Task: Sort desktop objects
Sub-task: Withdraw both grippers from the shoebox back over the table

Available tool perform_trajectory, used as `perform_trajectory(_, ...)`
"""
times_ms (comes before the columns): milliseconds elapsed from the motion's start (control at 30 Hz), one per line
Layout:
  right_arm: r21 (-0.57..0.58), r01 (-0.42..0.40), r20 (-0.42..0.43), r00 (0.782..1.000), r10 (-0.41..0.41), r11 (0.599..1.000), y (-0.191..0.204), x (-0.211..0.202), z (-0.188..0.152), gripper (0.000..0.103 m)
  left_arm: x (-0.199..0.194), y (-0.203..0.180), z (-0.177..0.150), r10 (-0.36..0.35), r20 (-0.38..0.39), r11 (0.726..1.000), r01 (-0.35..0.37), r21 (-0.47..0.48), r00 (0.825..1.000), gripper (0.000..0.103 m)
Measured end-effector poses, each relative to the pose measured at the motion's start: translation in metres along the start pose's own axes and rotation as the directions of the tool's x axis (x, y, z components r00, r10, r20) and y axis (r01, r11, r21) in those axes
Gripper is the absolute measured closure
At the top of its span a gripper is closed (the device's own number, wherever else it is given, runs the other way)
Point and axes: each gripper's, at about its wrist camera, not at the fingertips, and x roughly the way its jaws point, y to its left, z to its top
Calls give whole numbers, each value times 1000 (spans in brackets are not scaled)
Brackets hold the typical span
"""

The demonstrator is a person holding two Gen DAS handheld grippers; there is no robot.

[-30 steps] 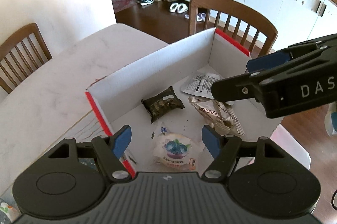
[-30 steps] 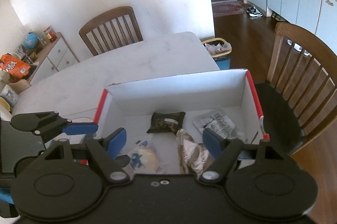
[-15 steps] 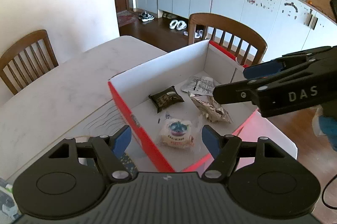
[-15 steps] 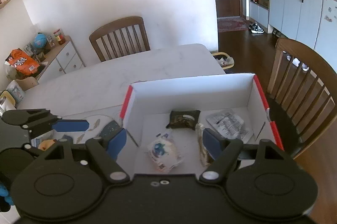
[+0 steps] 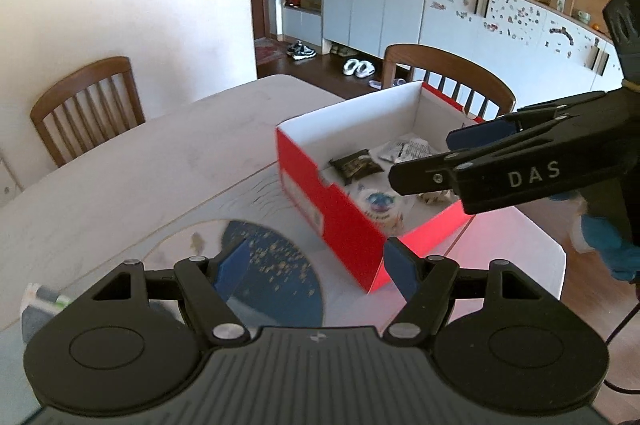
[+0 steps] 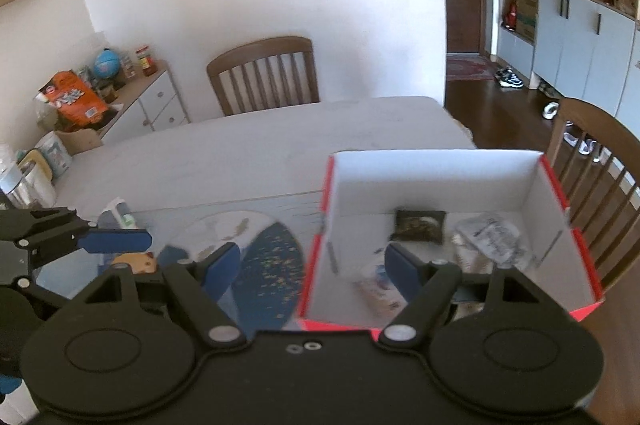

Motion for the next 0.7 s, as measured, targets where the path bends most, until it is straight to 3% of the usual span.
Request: perform_trajectory(700,-65,-65,-34,997,63,996,102,16,-31,23,-60,63,-83,69,11,994,-68,-84,998,30)
